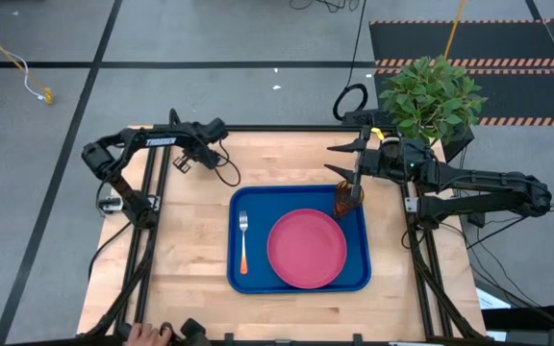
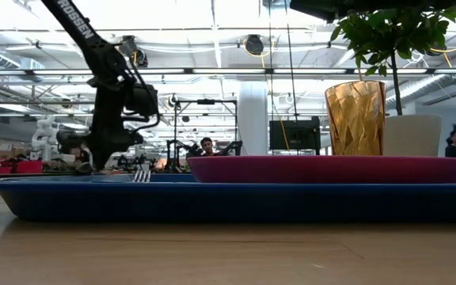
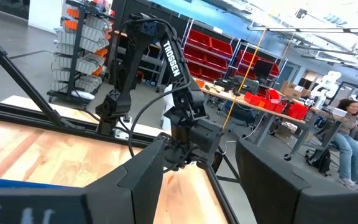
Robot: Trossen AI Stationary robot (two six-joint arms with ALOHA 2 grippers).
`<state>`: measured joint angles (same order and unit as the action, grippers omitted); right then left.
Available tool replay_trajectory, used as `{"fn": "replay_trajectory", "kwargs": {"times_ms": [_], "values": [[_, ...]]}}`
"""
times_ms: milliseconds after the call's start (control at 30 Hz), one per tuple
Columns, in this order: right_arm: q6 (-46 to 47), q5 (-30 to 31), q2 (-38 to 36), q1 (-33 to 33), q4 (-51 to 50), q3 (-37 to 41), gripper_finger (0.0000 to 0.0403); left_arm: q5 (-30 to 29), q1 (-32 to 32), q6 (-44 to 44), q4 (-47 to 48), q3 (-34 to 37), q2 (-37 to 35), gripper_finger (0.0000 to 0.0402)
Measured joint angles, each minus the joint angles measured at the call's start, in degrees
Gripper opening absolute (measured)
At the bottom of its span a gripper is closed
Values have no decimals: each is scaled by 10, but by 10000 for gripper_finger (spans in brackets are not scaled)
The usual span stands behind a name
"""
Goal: Pick and place plate/cup/fork/spoon on tray
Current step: Put the orange spoon on the blue tray between the orange fork and pink plate
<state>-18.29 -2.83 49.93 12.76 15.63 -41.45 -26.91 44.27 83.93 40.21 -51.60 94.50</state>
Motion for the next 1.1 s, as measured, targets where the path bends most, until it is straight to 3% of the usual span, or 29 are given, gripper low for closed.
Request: {"fn": "replay_trajectory", "kwargs": {"times_ms": [433,767,1100], "values": [[10,0,0,0,0,0,192,-7,-78,-53,78,-29,0,1],[10,0,0,0,0,0,192,-82,-153,-115,146,-67,-1,1],[24,0,0,0,-6,0,192,-82,-294,-219,148,-146,-1,0]]}}
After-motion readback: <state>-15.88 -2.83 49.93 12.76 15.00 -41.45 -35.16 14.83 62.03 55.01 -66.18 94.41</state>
